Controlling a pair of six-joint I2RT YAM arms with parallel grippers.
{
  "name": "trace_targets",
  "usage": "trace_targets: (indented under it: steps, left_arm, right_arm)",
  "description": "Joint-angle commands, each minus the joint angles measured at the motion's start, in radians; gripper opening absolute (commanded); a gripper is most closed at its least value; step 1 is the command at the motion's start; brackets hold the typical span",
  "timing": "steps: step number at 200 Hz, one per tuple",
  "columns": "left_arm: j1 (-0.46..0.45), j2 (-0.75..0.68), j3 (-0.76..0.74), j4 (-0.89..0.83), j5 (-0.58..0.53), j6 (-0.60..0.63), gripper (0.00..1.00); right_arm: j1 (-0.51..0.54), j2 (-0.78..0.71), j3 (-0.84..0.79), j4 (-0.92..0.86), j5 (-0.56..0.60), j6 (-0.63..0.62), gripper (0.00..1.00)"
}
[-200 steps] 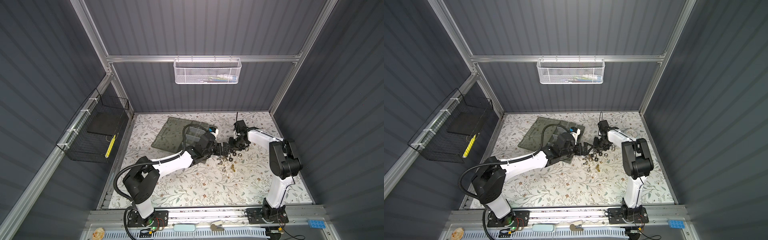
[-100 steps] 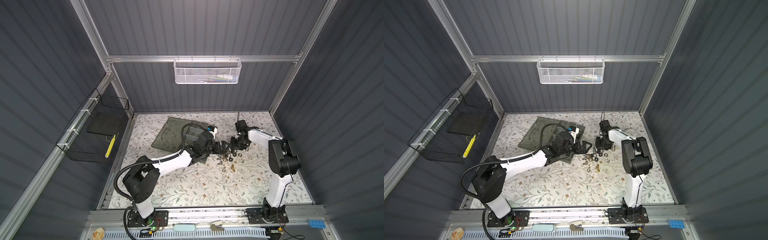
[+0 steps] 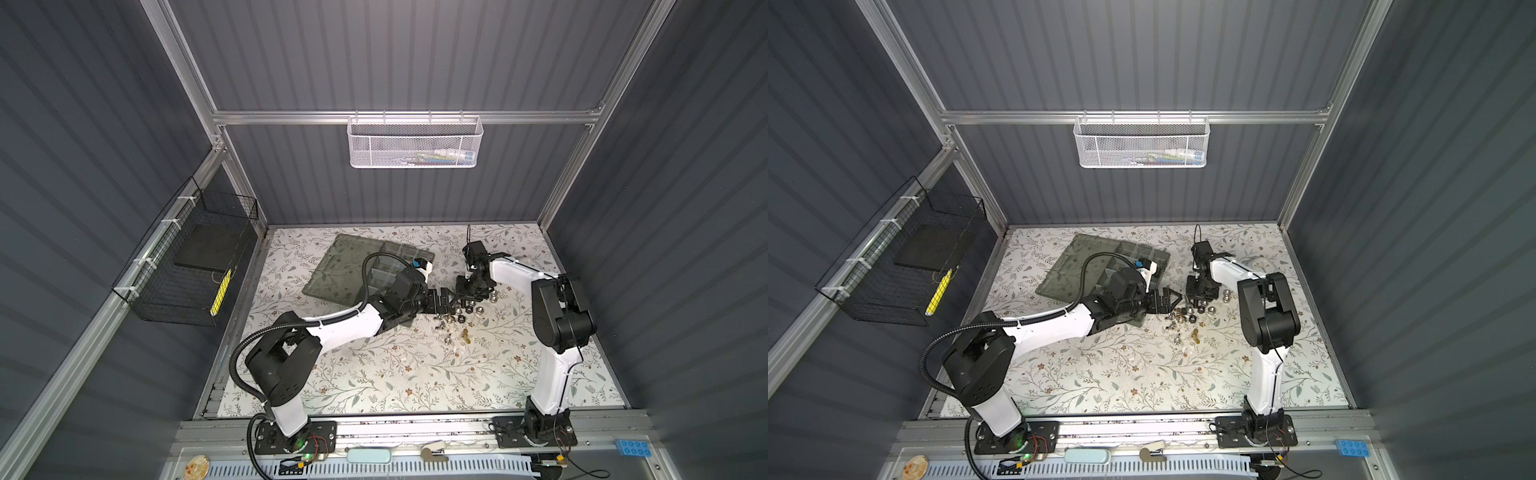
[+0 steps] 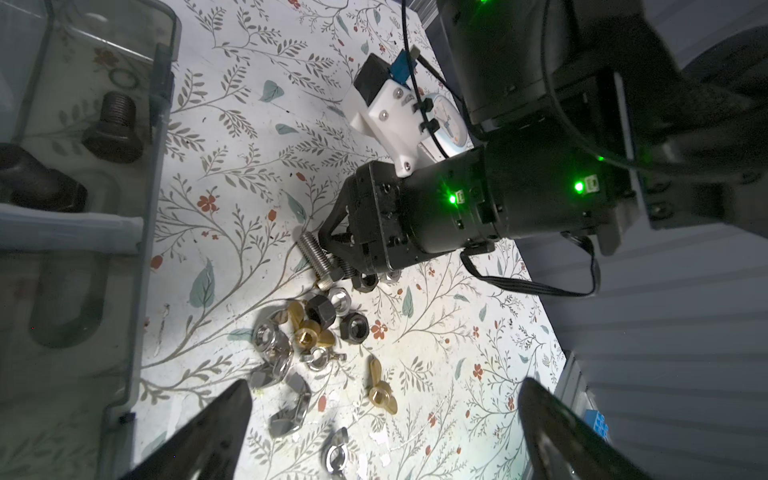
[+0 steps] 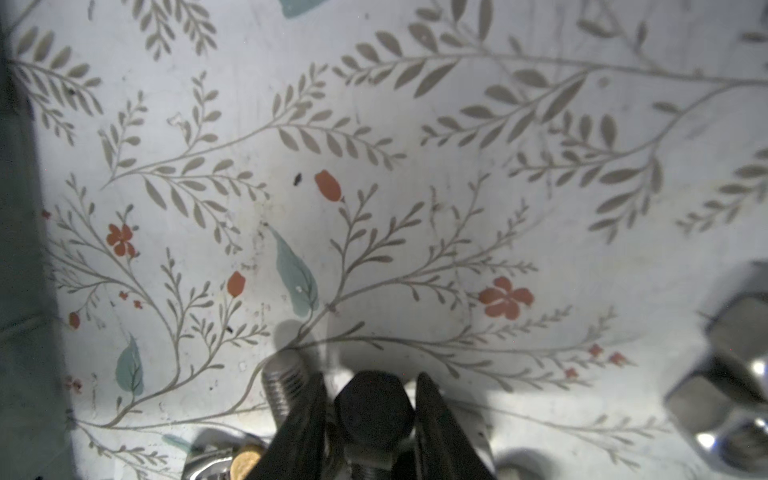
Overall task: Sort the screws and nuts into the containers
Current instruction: 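Close the right gripper on a third black bolt in the pile, then lift the black bolt with the right gripper and carry it over the box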
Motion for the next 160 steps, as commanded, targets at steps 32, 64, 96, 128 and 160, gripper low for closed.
trace_targets:
  steps: [32, 64, 96, 128, 160]
  left_arm:
    - [0.019, -0.069, -0.051, 0.025, 0.019, -0.009, 1.00]
    - [0.025, -0.098, -0.082, 0.039, 0.023, -0.019, 1.00]
    - [0.036, -0.130, -0.118, 0.055, 0.047, -0.020, 1.00]
    - [0.091, -0.145, -0.161, 0.091, 0.137, -0.058, 1.00]
    - [0.136, -0.148, -0.175, 0.084, 0.193, -0.070, 1.00]
  right_arm:
    - [0.010, 0.019, -0.022, -0.038, 0.048, -0.005, 0.39]
    - [0.010, 0.025, -0.008, -0.044, 0.055, -0.007, 0.33]
    - [0.010, 0.034, 0.016, -0.054, 0.025, 0.021, 0.25]
    - [0.010, 0.004, 0.043, -0.078, -0.015, 0.069, 0.20]
    - [0.010, -0.038, 0.099, -0.136, -0.016, 0.126, 0.17]
